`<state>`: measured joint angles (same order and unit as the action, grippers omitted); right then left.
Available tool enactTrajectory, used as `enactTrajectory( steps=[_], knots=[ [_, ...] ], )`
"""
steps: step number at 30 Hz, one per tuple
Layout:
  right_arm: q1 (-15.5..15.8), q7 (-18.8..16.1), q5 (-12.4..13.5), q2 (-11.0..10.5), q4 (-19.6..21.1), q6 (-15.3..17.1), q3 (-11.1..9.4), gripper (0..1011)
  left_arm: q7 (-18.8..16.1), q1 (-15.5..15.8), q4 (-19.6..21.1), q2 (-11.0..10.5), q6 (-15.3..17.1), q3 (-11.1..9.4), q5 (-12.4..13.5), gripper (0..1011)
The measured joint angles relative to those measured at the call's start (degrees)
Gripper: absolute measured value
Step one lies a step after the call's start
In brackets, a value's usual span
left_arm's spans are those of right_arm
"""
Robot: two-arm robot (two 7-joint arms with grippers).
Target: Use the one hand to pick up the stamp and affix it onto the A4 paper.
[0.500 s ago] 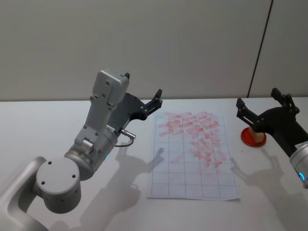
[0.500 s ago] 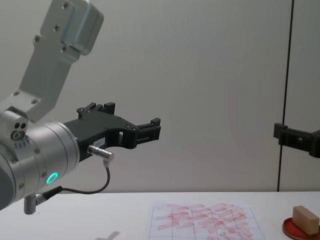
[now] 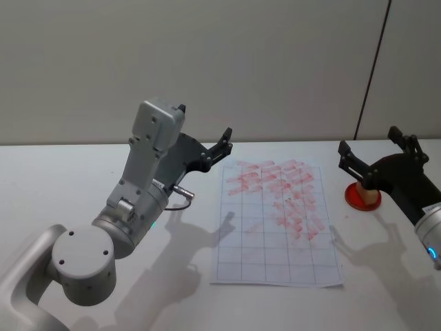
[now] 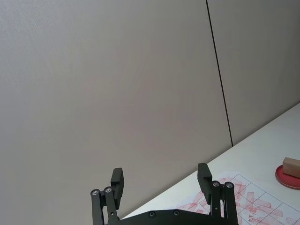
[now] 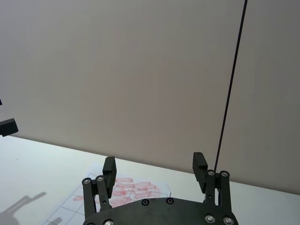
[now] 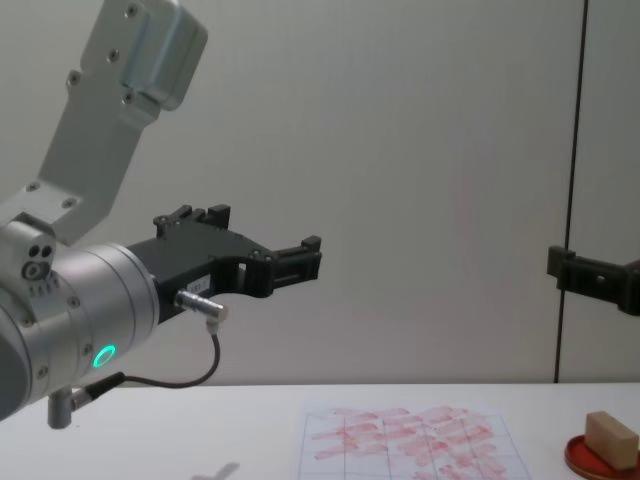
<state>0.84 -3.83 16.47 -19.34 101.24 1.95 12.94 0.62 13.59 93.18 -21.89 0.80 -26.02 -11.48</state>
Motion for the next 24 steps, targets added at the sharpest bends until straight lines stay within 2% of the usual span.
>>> enactTrajectory(
  steps=[24],
  knots=[
    [0.0,0.1,-0.1,0.1,-0.1,0.3,0.0,1001,0.0,0.0,0.0,0.0,0.0,0.0,0.0,1001]
  ],
)
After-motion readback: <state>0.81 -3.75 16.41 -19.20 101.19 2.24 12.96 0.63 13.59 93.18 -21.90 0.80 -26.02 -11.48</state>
